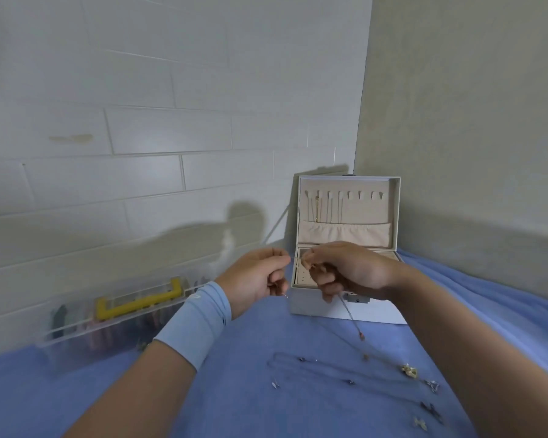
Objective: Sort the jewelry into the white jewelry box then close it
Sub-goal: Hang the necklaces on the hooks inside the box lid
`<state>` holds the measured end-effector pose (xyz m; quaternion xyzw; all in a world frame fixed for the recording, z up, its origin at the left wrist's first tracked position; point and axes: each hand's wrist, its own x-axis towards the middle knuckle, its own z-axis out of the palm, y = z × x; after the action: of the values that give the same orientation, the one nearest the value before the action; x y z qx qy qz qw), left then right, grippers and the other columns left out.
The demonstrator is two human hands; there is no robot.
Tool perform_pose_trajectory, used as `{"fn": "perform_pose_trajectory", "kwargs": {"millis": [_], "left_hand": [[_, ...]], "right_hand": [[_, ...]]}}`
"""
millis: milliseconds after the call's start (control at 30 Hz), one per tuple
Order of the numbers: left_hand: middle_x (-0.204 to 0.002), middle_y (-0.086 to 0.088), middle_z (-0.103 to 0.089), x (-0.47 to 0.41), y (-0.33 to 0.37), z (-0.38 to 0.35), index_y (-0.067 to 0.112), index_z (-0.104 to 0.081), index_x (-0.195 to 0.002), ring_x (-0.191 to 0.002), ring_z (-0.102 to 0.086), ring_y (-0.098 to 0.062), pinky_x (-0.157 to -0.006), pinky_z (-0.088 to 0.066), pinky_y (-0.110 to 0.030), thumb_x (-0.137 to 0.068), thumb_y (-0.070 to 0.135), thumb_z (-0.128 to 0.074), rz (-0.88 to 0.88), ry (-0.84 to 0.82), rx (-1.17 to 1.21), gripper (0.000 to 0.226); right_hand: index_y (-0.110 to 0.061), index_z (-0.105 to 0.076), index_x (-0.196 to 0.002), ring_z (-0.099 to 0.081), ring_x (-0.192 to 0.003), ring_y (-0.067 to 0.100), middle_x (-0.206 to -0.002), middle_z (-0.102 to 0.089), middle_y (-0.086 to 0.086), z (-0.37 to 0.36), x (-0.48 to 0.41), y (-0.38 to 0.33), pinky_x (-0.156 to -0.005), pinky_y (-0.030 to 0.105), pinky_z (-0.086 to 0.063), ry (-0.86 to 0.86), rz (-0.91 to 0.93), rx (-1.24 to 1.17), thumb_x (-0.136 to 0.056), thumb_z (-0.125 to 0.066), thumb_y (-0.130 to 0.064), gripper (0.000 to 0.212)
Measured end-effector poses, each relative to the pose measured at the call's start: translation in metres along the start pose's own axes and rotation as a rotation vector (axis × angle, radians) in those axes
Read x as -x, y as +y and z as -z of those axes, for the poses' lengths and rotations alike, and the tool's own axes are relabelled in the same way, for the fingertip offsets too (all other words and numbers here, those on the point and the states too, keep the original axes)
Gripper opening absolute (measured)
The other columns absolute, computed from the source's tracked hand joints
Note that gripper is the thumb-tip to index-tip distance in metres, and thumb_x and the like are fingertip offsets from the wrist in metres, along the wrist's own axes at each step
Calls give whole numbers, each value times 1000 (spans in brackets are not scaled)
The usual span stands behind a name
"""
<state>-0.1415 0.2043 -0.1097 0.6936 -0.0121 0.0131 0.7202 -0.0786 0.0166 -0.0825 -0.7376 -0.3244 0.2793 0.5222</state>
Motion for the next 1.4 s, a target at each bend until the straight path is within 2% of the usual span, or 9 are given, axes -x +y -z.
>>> {"fn": "perform_pose_trajectory", "kwargs": {"millis": [100, 200, 300, 433, 667, 767, 1100, 1300, 1400], "left_hand": [[-59, 1, -41, 4, 7, 3, 9, -62, -97, -57, -50, -16, -69, -56, -30, -99, 10, -56, -71, -8, -98, 7], [-67, 0, -44, 9, 12, 7, 6, -68, -109, -59, -44, -12, -84, -60, -42, -96, 6, -61, -96, -45, -128, 15], [-66, -5, -36, 13, 19, 10, 7, -72, -103, -54, -36, -12, -71, -59, -37, -95, 12, -63, -93, -60, -268, 12], [-46, 14, -36, 18, 33, 11, 23, -75, -83, -46, -33, -8, -51, -37, -23, -95, 30, -64, -160, 34, -693, 17], [-49, 18, -48, 4, 54, 0, 18, -74, -84, -46, -36, -2, -51, -33, -16, -96, 23, -62, -401, 164, -532, 17], [-54, 19, -51, -16, 64, -14, 17, -74, -86, -48, -40, -1, -50, -33, -10, -96, 22, -61, -496, 212, -473, 17], [-89, 8, -74, -118, 87, -47, 27, -76, -86, -88, -66, -8, -80, -49, -20, -91, 31, -66, -493, 207, -648, 12], [-72, 2, -72, -174, 74, -67, 18, -74, -78, -54, -59, -11, -61, -54, -28, -90, 32, -63, -410, 301, -737, 21], [-64, 3, -72, -195, 64, -75, 13, -70, -72, -37, -54, -16, -56, -58, -31, -89, 32, -59, -302, 329, -703, 27]], "right_hand": [[-17, -50, -76, -12, -54, 17, -62, -19, -1, 6, 5, -4, -50, 26, -16, 58, 21, 13, -103, -51, -29, 29], [-16, -55, -73, -13, -52, 16, -61, -22, 1, 12, 11, -9, -49, 25, -14, 65, 67, 32, -92, -65, -40, 32], [-13, -61, -75, -14, -51, 15, -61, -22, 1, 20, 17, -14, -49, 25, -14, 76, 84, 22, -84, -68, -44, 32], [-11, -73, -82, -14, -50, 15, -63, -17, 1, 28, 25, -18, -50, 25, -14, 89, 60, 55, -78, -72, -46, 35], [-7, -70, -83, -32, -54, 15, -63, -36, 3, 48, 24, -20, -47, 25, -32, 131, 179, -89, -87, -66, -31, 25], [-10, -64, -82, -35, -52, 14, -68, -47, 3, 60, 19, -24, -44, 26, -25, 188, 237, -126, -98, -56, -27, 25], [-9, -75, -98, -20, -49, 13, -55, -25, -2, 127, -3, -25, -43, 22, -20, 544, 211, 27, -96, -66, -25, 18], [-11, -76, -85, -31, -37, 5, -41, -41, -12, 159, -45, -6, -41, 19, -26, 879, 209, 48, -86, -79, -24, 13], [-17, -77, -76, -55, -50, -1, -57, -65, -12, 166, -71, 9, -48, 12, -40, 1043, 233, 84, -79, -85, -23, 11]]}}
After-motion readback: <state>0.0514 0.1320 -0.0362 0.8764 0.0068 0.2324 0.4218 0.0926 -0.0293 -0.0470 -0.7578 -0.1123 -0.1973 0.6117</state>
